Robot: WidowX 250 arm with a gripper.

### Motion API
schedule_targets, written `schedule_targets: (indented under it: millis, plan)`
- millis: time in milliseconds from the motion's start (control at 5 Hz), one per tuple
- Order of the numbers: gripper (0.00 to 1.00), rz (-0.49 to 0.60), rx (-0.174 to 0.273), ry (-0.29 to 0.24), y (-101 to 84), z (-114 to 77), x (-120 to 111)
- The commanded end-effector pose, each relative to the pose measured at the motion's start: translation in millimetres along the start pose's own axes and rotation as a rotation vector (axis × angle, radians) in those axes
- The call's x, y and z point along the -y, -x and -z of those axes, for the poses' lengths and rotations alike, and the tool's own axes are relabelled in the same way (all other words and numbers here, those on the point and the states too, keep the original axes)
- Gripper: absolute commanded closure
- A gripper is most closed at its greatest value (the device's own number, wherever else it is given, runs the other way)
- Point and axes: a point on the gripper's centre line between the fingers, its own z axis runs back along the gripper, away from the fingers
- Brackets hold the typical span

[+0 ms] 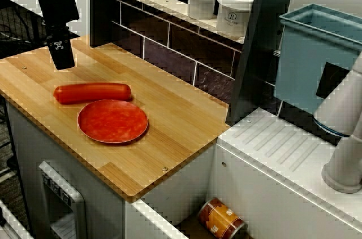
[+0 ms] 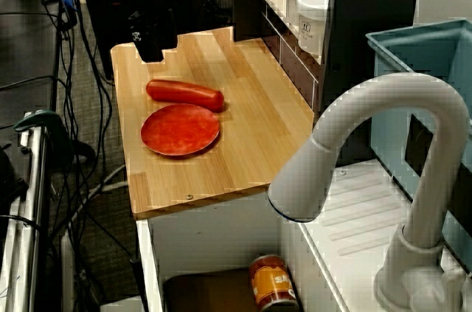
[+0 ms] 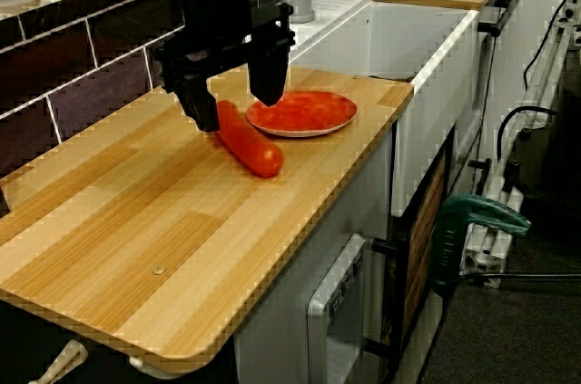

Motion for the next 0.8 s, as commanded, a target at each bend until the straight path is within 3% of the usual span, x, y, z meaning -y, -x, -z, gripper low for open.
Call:
schedule_targets:
  millis: [0,200,600]
  plan:
    - [0.0,0.0,0.0,0.0,0.0,0.0,0]
    - [0.0,0.031,-0.011,-0.085,-5.3,-0.8,10]
    - [0.0,0.083,0.014,-0.107,-23.5,1.4,26]
